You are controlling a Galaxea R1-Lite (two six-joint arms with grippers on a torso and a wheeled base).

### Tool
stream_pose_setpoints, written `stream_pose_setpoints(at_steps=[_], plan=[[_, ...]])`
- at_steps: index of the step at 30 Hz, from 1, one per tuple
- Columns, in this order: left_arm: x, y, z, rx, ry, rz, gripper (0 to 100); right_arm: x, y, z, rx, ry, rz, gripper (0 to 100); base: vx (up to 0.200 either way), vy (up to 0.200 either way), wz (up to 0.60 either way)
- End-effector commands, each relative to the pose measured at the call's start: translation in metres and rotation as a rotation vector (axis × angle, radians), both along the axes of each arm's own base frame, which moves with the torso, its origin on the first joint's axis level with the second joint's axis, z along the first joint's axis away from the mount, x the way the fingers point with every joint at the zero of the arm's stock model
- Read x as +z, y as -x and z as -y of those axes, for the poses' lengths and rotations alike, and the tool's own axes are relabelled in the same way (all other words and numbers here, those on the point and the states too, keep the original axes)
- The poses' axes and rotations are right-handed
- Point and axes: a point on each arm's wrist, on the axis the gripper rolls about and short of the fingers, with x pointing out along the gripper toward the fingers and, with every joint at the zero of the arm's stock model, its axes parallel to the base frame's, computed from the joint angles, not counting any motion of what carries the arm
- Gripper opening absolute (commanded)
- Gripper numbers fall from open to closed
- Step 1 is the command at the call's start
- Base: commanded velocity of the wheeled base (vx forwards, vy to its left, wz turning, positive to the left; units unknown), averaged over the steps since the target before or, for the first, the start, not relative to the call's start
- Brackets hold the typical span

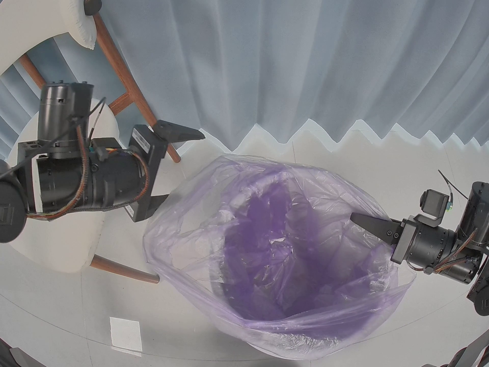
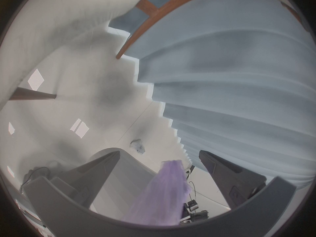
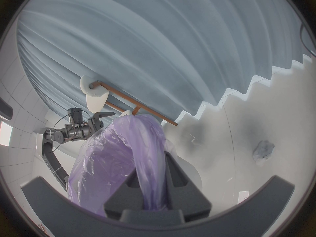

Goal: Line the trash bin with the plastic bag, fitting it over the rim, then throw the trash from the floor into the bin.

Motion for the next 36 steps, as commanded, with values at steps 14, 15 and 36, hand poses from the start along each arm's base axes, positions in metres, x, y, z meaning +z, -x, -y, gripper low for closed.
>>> stream_pose_setpoints(at_steps=[14,15,36], plan=[[-0.022,0.057,-0.015,-0.151,-0.219,0.095,100,-0.004,-0.013,0.001,-0.033,0.012,-0.020,0,0.000,0.000,0.00],[-0.023,0.057,-0.014,-0.154,-0.227,0.095,100,-0.005,-0.014,0.000,-0.034,0.011,-0.022,0,0.000,0.000,0.00],[-0.070,0.013,-0.010,-0.049,-0.381,-0.053,100,0.020,-0.043,0.003,-0.109,-0.088,0.011,0,0.000,0.000,0.00]])
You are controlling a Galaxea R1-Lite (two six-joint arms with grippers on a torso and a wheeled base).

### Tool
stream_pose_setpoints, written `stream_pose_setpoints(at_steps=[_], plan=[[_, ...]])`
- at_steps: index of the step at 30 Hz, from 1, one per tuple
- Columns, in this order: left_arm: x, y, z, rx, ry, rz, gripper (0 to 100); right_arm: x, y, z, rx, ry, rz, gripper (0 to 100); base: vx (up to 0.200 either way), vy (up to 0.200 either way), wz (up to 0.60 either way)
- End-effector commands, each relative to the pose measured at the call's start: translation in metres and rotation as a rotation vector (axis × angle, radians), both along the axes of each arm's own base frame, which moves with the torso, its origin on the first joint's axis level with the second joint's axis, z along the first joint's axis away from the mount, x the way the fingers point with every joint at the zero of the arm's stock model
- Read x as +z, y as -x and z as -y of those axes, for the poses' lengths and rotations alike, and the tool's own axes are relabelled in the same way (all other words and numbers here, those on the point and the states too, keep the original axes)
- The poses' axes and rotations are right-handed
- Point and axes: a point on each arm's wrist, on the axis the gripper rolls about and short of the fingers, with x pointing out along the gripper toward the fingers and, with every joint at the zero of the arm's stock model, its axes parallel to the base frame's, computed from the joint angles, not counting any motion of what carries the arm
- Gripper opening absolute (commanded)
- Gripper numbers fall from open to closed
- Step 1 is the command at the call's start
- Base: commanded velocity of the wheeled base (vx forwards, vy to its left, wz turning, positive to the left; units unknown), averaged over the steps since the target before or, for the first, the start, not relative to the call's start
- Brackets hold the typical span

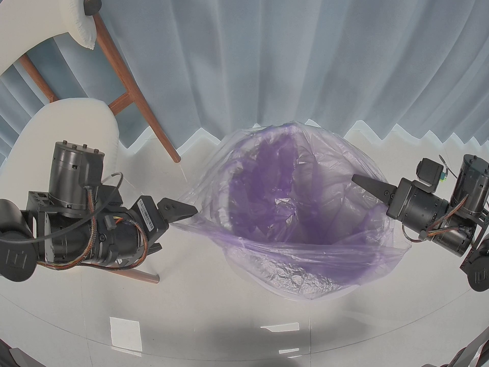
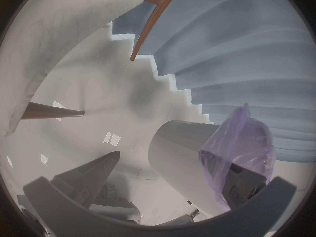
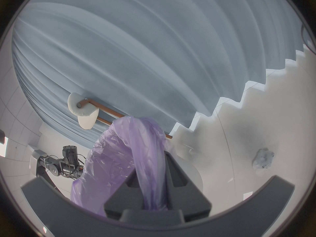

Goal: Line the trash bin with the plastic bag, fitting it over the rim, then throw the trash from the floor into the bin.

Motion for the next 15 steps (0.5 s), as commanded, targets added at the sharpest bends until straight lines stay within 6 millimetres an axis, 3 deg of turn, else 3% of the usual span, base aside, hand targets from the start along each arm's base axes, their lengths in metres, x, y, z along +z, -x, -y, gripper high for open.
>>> stream_pose_setpoints(at_steps=[1,7,10,15], plan=[[-0.010,-0.007,0.002,0.010,-0.016,-0.037,100,0.002,-0.002,0.001,-0.006,-0.008,0.001,0,0.000,0.000,0.00],[-0.014,-0.005,0.000,0.010,-0.019,-0.044,100,0.004,-0.005,0.004,-0.025,-0.032,-0.009,0,0.000,0.000,0.00],[-0.028,0.007,-0.002,-0.007,-0.051,-0.081,100,0.007,-0.009,0.007,-0.049,-0.073,-0.024,0,0.000,0.000,0.00],[-0.028,0.010,-0.003,-0.009,-0.015,-0.026,100,0.006,-0.011,0.007,-0.070,-0.082,-0.037,0,0.000,0.000,0.00]])
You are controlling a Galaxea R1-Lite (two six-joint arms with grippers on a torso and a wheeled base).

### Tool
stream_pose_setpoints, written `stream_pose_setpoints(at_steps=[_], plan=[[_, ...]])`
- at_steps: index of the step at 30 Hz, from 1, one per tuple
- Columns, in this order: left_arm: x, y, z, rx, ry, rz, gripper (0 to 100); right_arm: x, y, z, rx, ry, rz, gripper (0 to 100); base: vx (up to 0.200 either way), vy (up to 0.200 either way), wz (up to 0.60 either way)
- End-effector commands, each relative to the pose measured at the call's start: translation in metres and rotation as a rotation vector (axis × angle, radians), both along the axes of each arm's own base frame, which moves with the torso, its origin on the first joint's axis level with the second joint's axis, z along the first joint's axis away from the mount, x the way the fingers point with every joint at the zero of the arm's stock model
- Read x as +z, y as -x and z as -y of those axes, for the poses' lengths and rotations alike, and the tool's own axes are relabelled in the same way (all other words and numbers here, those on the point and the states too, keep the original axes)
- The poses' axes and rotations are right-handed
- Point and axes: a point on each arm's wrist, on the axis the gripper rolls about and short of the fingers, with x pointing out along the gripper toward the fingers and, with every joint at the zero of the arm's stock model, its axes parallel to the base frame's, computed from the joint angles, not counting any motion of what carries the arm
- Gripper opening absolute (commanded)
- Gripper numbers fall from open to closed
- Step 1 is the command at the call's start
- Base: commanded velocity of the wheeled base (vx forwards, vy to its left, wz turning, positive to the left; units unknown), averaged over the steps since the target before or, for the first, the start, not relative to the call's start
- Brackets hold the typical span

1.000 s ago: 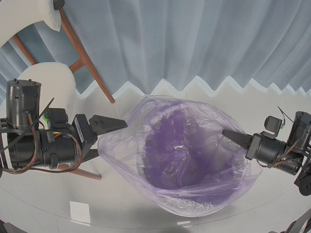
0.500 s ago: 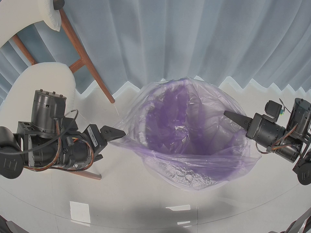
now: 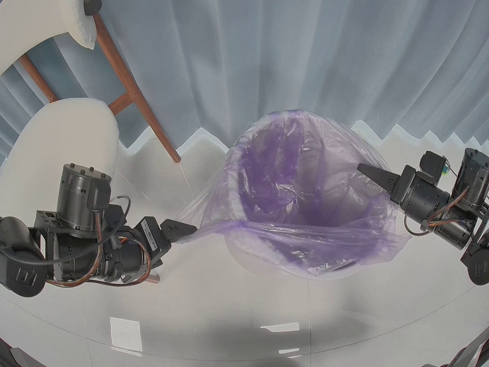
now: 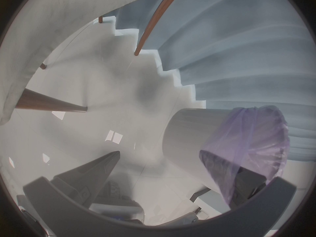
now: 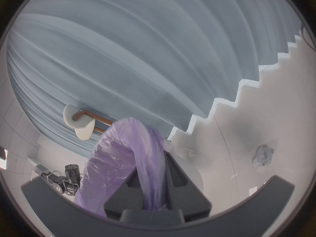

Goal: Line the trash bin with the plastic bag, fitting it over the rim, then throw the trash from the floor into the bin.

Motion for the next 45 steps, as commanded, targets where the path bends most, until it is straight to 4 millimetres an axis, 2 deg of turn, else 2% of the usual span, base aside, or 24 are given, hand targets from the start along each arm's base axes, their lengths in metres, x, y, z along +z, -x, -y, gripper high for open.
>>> stream_pose_setpoints(at_steps=[1,7,14,16,21,28,31,37,41,44,45], plan=[[-0.002,0.005,-0.001,-0.004,0.020,0.029,100,0.000,-0.002,0.001,-0.015,-0.008,-0.005,0,0.000,0.000,0.00],[0.003,0.001,0.001,-0.005,0.051,0.067,100,-0.001,0.000,0.001,-0.013,-0.002,-0.008,0,0.000,0.000,0.00],[0.025,-0.006,0.000,0.047,0.197,0.196,100,-0.004,-0.002,0.001,-0.022,0.007,-0.013,0,0.000,0.000,0.00],[0.045,0.000,-0.011,0.093,0.296,0.263,100,-0.010,-0.009,-0.001,-0.072,0.030,-0.026,0,0.000,0.000,0.00],[0.059,0.008,-0.025,0.160,0.402,0.286,100,-0.024,-0.027,-0.005,-0.205,0.106,-0.037,0,0.000,0.000,0.00],[0.080,0.013,-0.025,0.140,0.440,0.355,100,-0.023,-0.047,-0.012,-0.344,0.182,0.021,0,0.000,0.000,0.00],[0.076,0.016,-0.012,0.084,0.426,0.331,100,-0.018,-0.060,-0.015,-0.434,0.179,0.113,0,0.000,0.000,0.00],[0.052,0.013,0.021,-0.057,0.304,0.278,100,-0.030,-0.080,-0.022,-0.492,0.166,0.379,0,0.000,0.000,0.00],[0.040,0.016,0.051,-0.166,0.270,0.240,100,-0.031,-0.077,-0.032,-0.453,0.176,0.413,0,0.000,0.000,0.00],[0.040,0.014,0.068,-0.204,0.273,0.232,100,-0.030,-0.076,-0.036,-0.439,0.175,0.422,0,0.000,0.000,0.00],[0.043,0.011,0.082,-0.233,0.283,0.237,100,-0.030,-0.075,-0.039,-0.431,0.178,0.423,0,0.000,0.000,0.00]])
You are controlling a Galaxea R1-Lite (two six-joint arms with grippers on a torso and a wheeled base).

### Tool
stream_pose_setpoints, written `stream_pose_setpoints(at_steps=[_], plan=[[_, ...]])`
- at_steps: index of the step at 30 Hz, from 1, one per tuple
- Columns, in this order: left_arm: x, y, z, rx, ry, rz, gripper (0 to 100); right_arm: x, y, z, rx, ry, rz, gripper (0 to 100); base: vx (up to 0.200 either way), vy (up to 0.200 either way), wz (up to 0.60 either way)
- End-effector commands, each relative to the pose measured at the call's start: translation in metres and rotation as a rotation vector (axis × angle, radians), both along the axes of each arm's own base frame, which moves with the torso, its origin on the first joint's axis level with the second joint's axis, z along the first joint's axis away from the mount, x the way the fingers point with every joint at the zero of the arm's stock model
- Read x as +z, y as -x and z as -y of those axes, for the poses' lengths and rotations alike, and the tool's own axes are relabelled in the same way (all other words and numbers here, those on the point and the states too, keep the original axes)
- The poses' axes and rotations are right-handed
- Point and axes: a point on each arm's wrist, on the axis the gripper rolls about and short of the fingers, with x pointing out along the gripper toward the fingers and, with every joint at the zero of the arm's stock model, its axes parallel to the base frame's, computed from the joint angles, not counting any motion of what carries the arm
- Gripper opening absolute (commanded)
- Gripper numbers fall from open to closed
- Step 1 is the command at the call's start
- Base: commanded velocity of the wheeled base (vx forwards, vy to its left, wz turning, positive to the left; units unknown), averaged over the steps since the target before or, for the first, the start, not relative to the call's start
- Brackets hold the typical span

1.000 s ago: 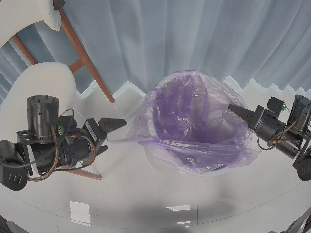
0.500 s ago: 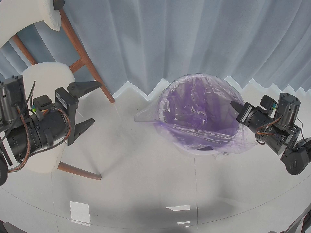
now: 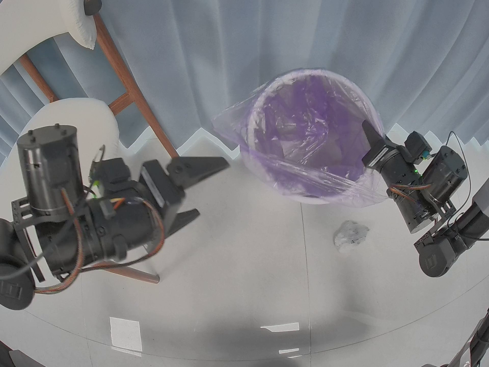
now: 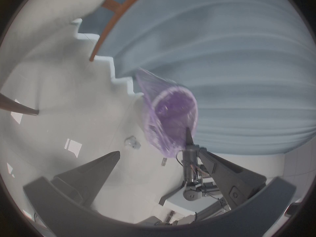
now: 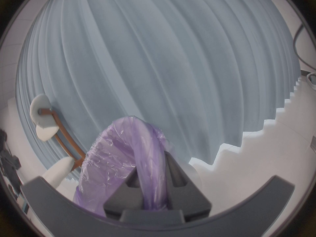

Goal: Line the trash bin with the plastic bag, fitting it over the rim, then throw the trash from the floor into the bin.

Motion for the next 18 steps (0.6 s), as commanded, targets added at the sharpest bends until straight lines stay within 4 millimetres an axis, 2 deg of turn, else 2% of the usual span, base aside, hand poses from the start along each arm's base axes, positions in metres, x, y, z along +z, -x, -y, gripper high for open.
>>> stream_pose_setpoints(at_steps=[1,2,3,4,10,18], plan=[[-0.012,-0.010,0.059,-0.141,-0.050,-0.018,100,-0.022,-0.005,-0.019,0.035,0.061,-0.037,0,0.000,0.000,0.00],[-0.009,-0.013,0.068,-0.155,-0.043,-0.010,100,-0.023,-0.004,-0.021,0.043,0.066,-0.040,0,0.000,0.000,0.00],[-0.008,-0.014,0.069,-0.155,-0.042,-0.009,100,-0.023,-0.004,-0.021,0.043,0.066,-0.040,0,0.000,0.000,0.00],[-0.007,-0.019,0.083,-0.173,-0.046,-0.015,100,-0.023,-0.003,-0.022,0.048,0.068,-0.041,0,0.000,0.000,0.00],[-0.016,-0.034,0.106,-0.181,-0.086,-0.077,100,-0.025,-0.002,-0.022,0.049,0.072,-0.048,0,0.000,0.000,0.00],[-0.032,-0.045,0.113,-0.157,-0.117,-0.125,100,-0.023,-0.001,-0.022,0.050,0.070,-0.042,0,0.000,0.000,0.00]])
